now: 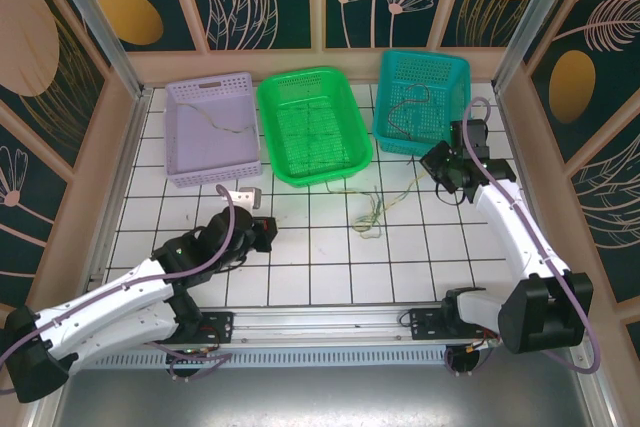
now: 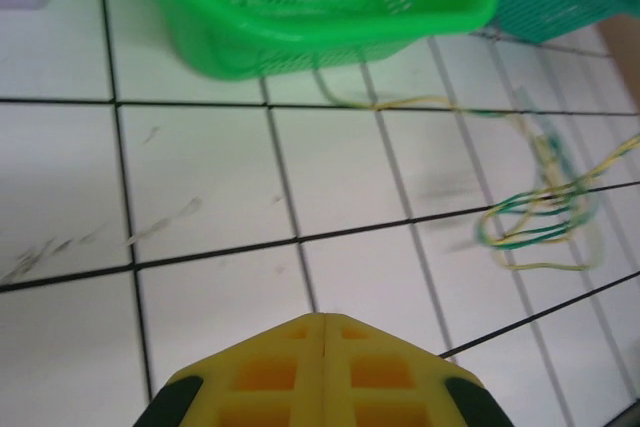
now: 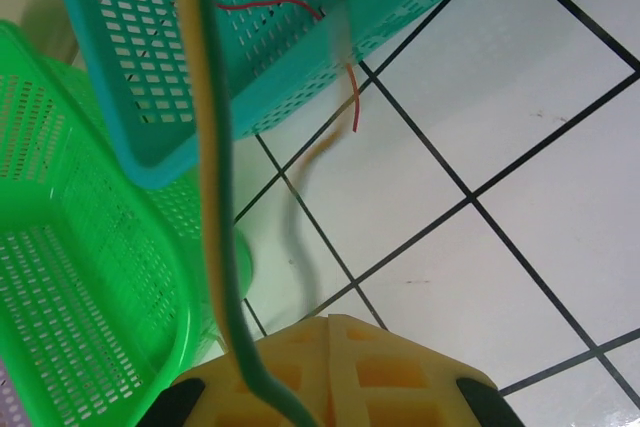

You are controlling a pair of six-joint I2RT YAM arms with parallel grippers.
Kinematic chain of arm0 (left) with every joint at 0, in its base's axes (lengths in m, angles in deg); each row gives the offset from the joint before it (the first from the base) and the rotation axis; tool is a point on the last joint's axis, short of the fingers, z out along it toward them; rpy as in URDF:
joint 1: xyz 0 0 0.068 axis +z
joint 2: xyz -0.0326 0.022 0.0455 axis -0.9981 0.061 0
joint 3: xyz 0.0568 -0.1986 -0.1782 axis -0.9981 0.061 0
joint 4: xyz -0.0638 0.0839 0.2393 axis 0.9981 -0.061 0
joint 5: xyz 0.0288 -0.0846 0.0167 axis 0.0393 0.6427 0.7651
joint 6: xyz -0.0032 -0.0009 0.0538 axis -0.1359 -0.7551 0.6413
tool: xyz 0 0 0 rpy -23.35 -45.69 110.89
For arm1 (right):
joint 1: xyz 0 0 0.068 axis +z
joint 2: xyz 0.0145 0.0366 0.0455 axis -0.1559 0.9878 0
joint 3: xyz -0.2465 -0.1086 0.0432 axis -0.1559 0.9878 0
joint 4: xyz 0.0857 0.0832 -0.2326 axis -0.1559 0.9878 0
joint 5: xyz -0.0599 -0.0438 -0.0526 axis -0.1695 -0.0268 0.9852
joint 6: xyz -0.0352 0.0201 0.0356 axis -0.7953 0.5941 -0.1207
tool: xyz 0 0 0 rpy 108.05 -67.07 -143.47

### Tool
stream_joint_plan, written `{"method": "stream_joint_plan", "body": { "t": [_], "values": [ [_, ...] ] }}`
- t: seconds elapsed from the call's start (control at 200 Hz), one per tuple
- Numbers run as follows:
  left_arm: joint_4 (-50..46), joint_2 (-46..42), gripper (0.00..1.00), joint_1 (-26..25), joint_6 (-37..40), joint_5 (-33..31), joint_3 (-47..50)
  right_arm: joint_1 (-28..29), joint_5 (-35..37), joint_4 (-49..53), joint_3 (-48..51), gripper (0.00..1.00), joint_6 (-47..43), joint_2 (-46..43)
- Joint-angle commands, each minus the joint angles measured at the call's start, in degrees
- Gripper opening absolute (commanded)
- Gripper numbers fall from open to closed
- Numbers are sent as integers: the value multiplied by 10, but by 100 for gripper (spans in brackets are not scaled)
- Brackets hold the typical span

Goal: Untangle the cables

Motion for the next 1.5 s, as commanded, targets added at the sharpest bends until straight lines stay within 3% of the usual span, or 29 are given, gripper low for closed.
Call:
{"method": "stream_joint_plan", "body": {
  "t": [0.0, 0.09, 0.175, 0.255, 0.39, 0.49, 0.736, 1.146, 1.281, 1.491],
  "values": [
    [-38, 7, 0, 2, 8, -12, -21, 4, 9, 12, -13, 0, -4, -6],
    [-7, 30, 0, 2, -5, 21, -29, 3, -9, -10, 10, 0, 6, -20],
    [51, 72, 22, 2, -26, 78, -39, 4, -62, -64, 36, 0, 5, -37],
    [91, 119, 44, 2, -46, 119, -63, 9, -68, -62, 28, 0, -28, -48],
    [112, 195, 60, 1, -66, 156, -139, 12, -41, -8, -5, 0, -107, -77],
    [136, 248, 63, 0, -69, 206, -192, 12, -60, -5, -20, 0, -140, -99],
    [99, 343, 70, -6, -28, 251, -320, 19, -91, 2, -85, 0, -199, -107],
    [-59, 501, 73, -5, -135, 197, -493, 28, -121, -14, -128, 0, -225, -91],
    [-90, 516, 74, 3, -181, 172, -489, 28, -100, 1, -153, 0, -229, -91],
    [61, 513, 74, 50, -329, 235, -408, 28, -99, 10, -155, 0, -226, -97]
  ]
}}
